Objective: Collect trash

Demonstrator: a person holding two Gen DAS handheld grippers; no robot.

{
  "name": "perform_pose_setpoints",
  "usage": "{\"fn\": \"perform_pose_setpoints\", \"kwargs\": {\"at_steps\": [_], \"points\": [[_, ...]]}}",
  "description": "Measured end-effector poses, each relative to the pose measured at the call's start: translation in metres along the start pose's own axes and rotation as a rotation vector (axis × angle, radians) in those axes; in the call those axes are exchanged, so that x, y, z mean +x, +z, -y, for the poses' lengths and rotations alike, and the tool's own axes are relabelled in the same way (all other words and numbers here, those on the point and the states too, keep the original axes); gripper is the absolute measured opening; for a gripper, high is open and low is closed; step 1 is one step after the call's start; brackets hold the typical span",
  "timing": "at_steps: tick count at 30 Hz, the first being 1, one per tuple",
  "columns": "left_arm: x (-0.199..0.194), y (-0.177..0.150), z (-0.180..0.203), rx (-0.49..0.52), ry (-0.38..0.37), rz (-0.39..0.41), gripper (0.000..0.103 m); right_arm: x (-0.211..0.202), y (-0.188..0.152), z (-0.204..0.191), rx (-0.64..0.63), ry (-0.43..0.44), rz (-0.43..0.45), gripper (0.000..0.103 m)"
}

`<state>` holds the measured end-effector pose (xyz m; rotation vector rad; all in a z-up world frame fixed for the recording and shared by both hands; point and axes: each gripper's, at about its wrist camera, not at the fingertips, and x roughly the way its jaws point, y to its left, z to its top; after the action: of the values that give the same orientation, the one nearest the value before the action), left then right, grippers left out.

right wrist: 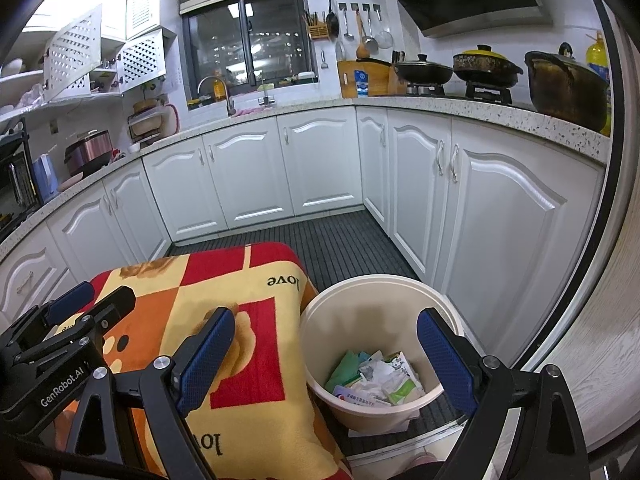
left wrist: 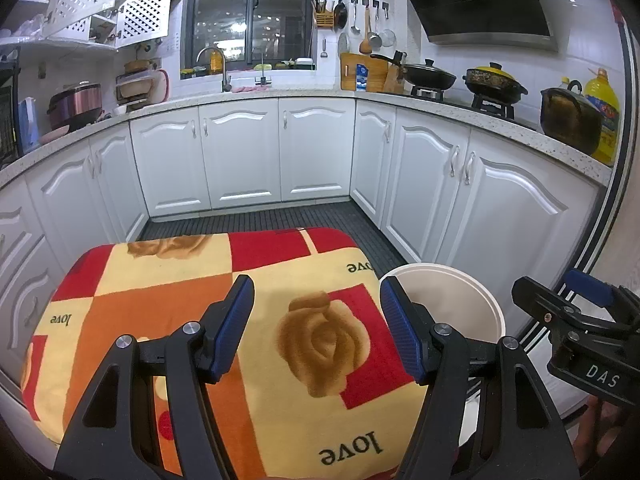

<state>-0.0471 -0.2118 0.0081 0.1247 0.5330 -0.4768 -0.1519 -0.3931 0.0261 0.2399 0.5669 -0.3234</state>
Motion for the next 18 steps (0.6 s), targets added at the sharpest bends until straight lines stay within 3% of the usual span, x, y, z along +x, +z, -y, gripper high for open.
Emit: {"fn": "perform_pose_setpoints", "kwargs": {"at_steps": [18], "points": [[0.0022,-0.0013,-0.0011,0.000,0.006,-0.002,0.064,0.0043,-0.0019,-0.0026,-0.005,0.001,-0.014,0.091]]}}
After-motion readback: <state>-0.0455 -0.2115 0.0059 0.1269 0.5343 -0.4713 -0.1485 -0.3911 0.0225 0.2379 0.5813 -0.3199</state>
